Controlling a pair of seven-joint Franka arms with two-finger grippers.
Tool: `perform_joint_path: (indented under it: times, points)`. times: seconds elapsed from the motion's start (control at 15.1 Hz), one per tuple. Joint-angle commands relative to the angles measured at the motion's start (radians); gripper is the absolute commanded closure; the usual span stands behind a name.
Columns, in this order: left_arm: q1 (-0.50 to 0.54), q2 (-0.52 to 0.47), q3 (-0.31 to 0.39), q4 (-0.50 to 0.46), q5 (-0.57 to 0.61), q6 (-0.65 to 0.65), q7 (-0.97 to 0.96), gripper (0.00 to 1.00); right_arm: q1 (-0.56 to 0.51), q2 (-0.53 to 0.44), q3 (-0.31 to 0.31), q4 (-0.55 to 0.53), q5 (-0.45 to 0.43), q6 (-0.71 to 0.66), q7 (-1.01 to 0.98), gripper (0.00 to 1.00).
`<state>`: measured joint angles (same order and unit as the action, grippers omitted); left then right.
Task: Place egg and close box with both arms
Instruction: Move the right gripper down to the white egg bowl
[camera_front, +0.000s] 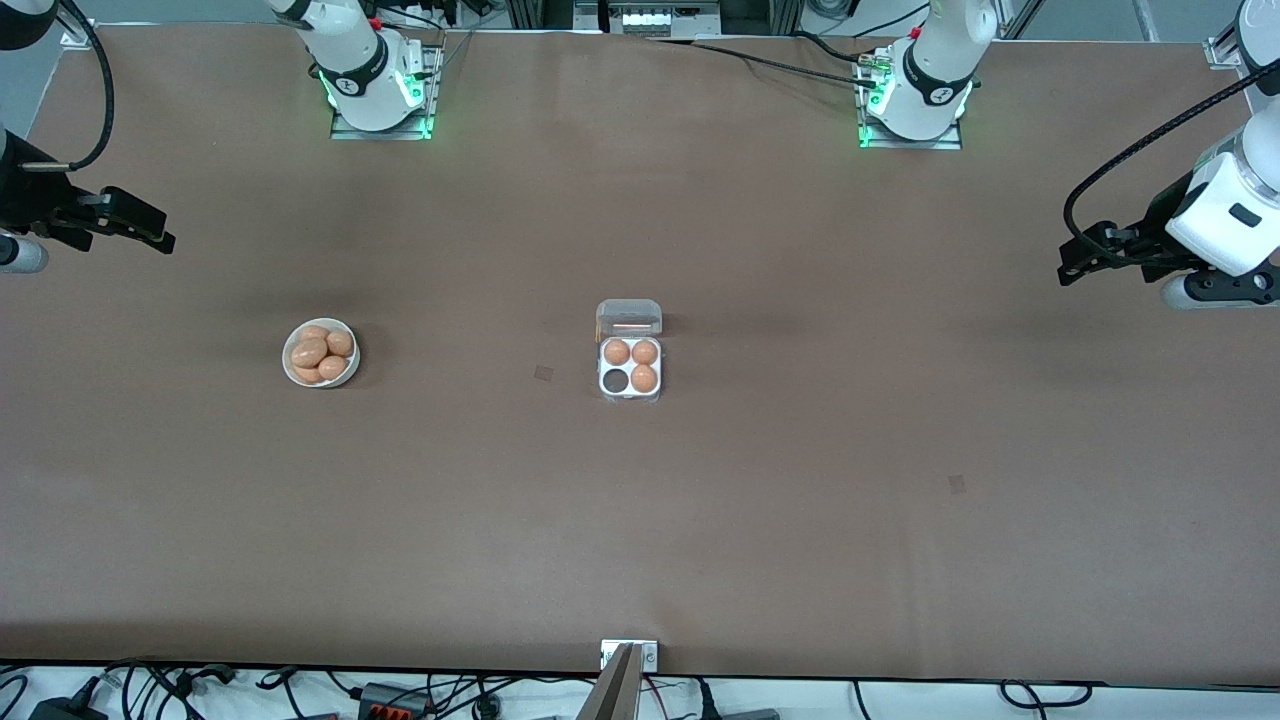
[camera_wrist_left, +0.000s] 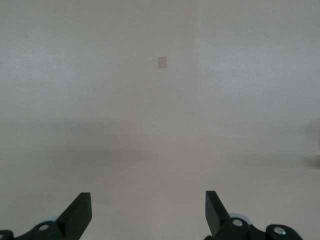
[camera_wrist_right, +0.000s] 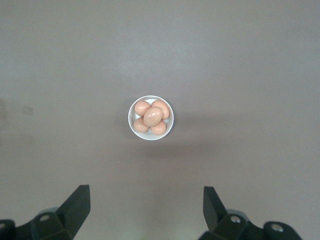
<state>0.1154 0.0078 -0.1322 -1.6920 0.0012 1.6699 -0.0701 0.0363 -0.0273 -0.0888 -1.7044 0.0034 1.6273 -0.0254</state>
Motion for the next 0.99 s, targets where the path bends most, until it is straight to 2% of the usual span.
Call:
perform_joint_path:
  times: [0.0, 0.4, 0.92]
  points:
    - [0.012, -0.020, -0.007, -0.008, -0.015, -0.007, 0.021, 0.00, -0.012, -0.032, 0.015, -0.024, -0.013, -0.004, 0.016, 0.00]
    - [0.012, -0.019, -0.006, -0.005, -0.015, -0.007, 0.021, 0.00, -0.013, -0.010, 0.014, -0.029, -0.013, -0.003, 0.016, 0.00]
    - [0.010, -0.019, -0.006, -0.005, -0.015, -0.007, 0.021, 0.00, -0.019, 0.228, 0.014, -0.035, -0.010, 0.051, 0.027, 0.00]
